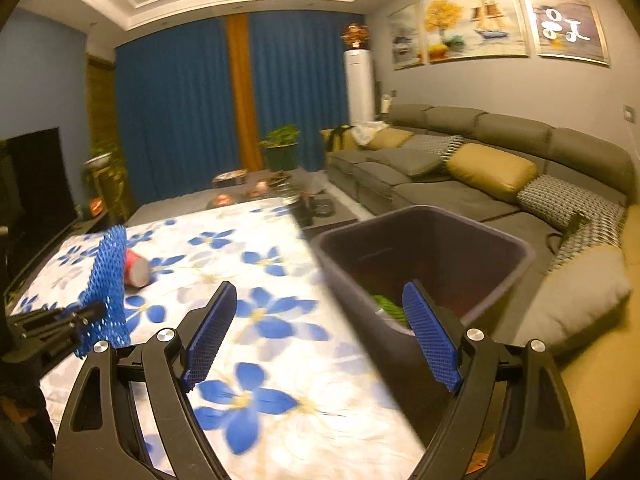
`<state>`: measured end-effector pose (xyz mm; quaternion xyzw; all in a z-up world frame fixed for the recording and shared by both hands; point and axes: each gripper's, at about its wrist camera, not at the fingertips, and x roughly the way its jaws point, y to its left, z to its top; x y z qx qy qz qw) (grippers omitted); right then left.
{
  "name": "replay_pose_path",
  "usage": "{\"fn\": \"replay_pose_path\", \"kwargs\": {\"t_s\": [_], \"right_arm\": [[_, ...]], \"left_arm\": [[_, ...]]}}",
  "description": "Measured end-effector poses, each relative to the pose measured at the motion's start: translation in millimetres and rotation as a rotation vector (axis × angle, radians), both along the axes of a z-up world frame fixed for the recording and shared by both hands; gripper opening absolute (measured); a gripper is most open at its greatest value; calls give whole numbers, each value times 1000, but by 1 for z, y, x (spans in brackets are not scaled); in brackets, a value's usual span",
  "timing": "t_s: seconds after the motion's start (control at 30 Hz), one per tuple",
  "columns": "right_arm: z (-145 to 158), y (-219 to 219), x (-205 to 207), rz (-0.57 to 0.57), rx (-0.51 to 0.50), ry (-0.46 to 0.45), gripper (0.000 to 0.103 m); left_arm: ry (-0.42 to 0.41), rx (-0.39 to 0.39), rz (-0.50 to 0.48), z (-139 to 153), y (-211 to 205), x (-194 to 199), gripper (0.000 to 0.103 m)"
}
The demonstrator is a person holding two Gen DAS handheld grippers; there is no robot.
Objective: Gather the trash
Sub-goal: 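Move the left tool to the blue foam net and grasp it, then hold the blue net in the left tool while the right tool grasps the last red cup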
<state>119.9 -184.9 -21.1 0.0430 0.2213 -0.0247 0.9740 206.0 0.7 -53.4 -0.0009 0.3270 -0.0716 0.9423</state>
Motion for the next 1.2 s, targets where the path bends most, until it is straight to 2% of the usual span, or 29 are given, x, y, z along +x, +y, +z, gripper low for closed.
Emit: {"fn": "replay_pose_path", "kwargs": {"t_s": [0.27,0.5,0.67,0.83,1.2], "right_arm": [[-10,79,54,186,-12,56,83],[-21,125,105,298,61,98,83],[-32,158,142,365,45,126,83],[-41,186,172,437,-8,140,88],[-68,223,236,568,-5,248,92]], "left_arm": [[-6,-2,164,2,78,7,8],[-13,-37,249,7,126,22,8],[-8,-66,287,1,147,28,8],[12,-103,304,-7,160,32,8],[24,-147,305,-11,172,34,8]]}}
